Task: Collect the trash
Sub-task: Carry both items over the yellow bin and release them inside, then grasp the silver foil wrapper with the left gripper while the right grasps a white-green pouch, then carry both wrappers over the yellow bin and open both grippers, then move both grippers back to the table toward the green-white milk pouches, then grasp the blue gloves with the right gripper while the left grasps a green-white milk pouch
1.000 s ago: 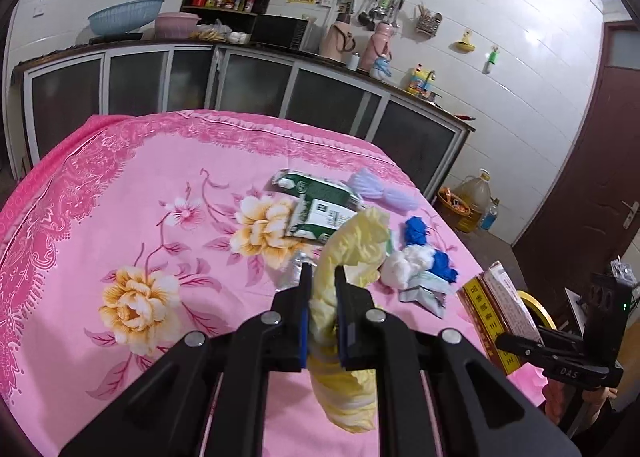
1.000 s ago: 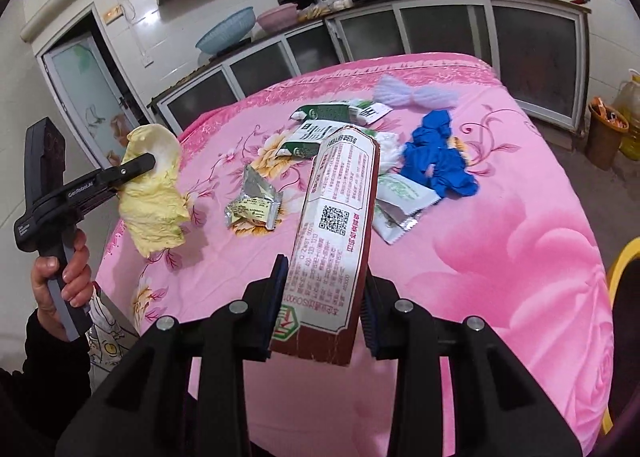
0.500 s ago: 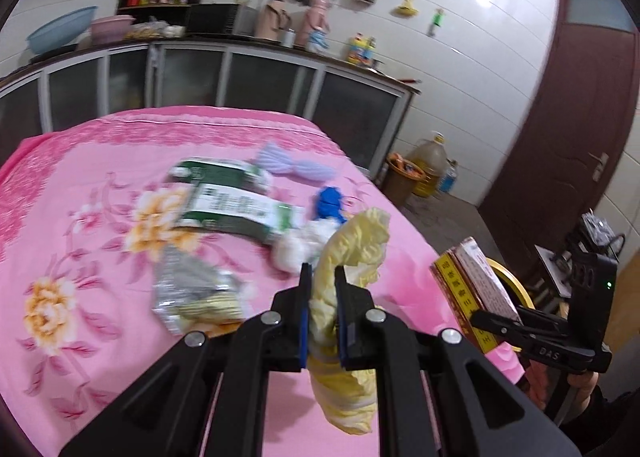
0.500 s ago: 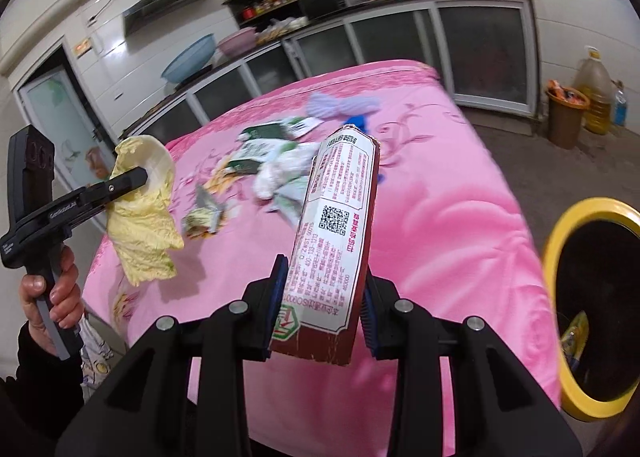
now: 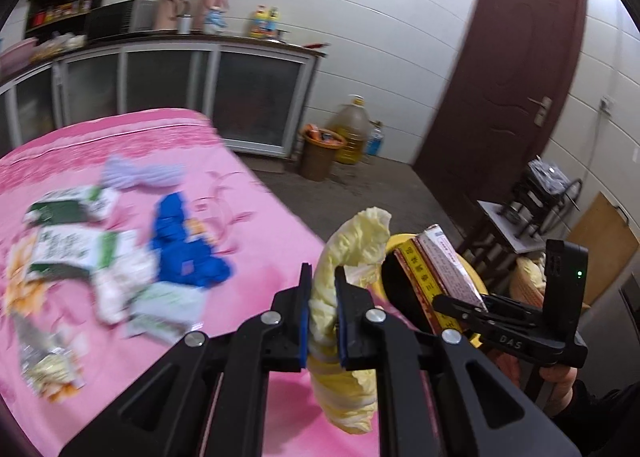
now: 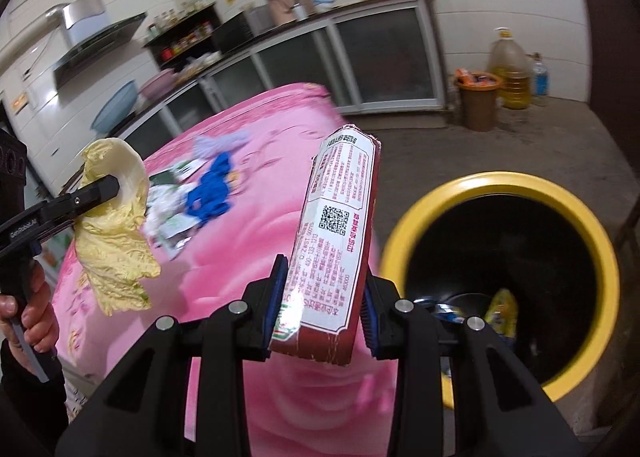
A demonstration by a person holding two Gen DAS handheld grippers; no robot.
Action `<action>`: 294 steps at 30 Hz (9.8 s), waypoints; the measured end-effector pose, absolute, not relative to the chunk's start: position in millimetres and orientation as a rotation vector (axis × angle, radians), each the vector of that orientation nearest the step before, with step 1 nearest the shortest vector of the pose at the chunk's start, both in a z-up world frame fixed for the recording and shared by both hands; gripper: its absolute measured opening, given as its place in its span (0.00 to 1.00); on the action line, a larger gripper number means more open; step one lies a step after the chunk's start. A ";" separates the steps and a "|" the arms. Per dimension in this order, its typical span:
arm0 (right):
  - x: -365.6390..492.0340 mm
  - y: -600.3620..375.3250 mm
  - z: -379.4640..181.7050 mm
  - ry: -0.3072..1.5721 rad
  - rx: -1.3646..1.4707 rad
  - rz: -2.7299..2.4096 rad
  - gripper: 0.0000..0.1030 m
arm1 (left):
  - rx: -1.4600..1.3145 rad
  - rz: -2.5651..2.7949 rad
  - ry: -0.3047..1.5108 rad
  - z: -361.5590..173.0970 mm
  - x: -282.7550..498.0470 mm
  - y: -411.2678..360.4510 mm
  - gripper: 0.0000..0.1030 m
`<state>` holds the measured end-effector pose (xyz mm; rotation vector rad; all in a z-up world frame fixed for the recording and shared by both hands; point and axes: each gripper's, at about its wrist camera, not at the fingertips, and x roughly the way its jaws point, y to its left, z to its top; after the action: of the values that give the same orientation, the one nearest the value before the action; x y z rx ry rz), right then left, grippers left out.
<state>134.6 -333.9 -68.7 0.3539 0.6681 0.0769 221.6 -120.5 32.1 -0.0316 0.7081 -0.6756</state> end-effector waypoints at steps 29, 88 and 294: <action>110.3 -453.4 -129.6 0.734 0.492 -0.222 0.33 | 0.069 -0.911 0.802 -15.0 238.3 -318.4 0.09; 280.6 -96.6 -84.8 0.814 -0.056 0.421 0.61 | -0.046 -0.058 0.801 -52.7 271.4 107.8 0.84; 327.9 -149.4 -63.8 1.087 0.092 0.453 0.07 | 0.394 -0.859 0.872 11.6 333.1 83.7 0.67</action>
<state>327.9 -149.4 -63.8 0.0921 1.0871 0.4532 333.1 83.7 11.6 0.3944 0.8722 -0.8594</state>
